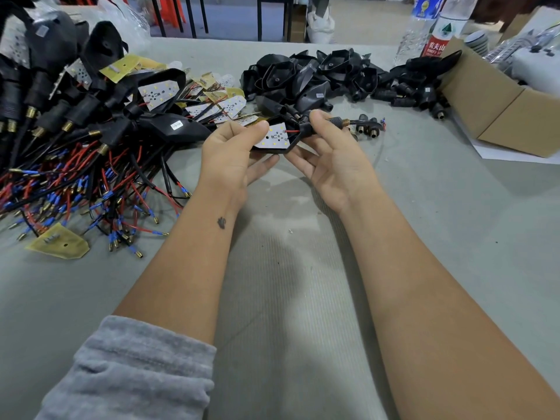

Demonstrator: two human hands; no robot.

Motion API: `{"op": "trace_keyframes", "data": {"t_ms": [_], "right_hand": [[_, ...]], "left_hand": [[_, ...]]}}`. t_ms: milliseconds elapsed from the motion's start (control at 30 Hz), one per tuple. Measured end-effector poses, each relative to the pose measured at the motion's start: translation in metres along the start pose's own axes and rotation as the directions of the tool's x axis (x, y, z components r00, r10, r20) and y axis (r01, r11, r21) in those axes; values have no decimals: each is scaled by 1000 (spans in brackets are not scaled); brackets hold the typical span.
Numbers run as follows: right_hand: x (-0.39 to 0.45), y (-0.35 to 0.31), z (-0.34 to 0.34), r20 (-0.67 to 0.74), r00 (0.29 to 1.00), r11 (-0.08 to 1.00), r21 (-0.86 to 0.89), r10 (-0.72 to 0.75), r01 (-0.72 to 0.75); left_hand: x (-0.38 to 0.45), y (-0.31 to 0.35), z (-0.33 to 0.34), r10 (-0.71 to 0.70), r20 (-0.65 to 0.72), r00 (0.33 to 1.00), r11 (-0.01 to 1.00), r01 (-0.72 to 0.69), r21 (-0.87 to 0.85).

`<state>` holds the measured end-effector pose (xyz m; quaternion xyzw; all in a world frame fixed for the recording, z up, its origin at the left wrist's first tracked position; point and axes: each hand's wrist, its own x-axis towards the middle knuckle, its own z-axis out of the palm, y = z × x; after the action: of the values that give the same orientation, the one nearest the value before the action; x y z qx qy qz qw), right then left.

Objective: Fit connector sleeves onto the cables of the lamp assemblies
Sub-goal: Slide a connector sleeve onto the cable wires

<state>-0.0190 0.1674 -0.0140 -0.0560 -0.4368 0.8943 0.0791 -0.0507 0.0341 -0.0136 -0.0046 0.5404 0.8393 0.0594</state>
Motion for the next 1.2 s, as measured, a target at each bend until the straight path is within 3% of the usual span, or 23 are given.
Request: {"op": "trace_keyframes", "data": {"t_ms": [400,533,600,733,833,967,1200], "right_hand": [[-3,2,2,-9,1000,1000,14,-14,14],[-4,1,2,-1,1000,1000,3,-22,22],[-5,1,2,9,1000,999,-38,-29,30],[-2,-3,1,-52,999,993,-117,-6,-1],[3,-6,-2,-162,986,998,-32,50,-56],[6,-5,-7,-291,956,999,17,-24,30],[5,-5,-9,-353,917,981,-7,-184,194]], "left_hand": [[0,-5,4,220,-98,970,974,-215,67],[2,-2,2,76,-69,995,995,-80,-62],[4,-2,1,14,-7,1000,999,-15,-31],[8,1,-10,17,17,1000,1000,-17,-20],[11,5,-19,22,-14,1000,1000,-22,-7],[11,7,-23,11,-39,999,1000,-12,-20],[12,8,-23,15,-54,998,1000,-16,-12]]}}
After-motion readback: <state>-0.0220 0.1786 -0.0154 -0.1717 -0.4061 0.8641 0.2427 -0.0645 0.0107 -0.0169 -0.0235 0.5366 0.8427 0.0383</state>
